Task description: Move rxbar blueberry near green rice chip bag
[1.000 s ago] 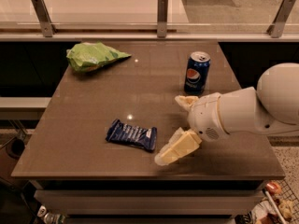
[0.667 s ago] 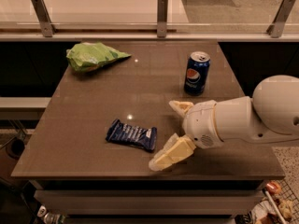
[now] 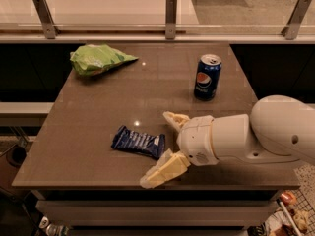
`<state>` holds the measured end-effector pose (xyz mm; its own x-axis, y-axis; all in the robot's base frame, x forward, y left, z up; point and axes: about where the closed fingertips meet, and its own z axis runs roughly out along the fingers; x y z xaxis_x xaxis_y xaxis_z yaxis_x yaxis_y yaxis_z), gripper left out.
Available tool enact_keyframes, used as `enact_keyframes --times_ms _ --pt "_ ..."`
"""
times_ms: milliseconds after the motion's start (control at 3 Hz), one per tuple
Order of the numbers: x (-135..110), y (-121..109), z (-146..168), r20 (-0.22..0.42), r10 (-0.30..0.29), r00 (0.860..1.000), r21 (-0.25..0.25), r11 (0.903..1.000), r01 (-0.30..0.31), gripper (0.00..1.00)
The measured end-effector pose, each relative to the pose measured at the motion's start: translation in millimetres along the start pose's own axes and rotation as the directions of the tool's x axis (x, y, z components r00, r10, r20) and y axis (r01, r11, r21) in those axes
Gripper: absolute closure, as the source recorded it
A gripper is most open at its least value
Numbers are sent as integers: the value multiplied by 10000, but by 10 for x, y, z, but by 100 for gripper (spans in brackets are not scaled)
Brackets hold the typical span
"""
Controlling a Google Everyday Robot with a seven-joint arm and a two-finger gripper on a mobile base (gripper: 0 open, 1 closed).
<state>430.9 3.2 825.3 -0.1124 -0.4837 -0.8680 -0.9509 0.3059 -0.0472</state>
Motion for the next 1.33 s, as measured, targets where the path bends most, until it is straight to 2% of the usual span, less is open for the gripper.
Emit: enact_keyframes --times_ms 333,667,1000,1333 --pt "-49 25 143 304 -71 9995 135 9999 67 0" --pt "-49 32 325 535 17 9986 47 10000 -20 0" --pt "-65 42 313 503 -31 9987 50 10000 29 17" --pt "-85 57 320 491 -83 9988 36 10000 81 42"
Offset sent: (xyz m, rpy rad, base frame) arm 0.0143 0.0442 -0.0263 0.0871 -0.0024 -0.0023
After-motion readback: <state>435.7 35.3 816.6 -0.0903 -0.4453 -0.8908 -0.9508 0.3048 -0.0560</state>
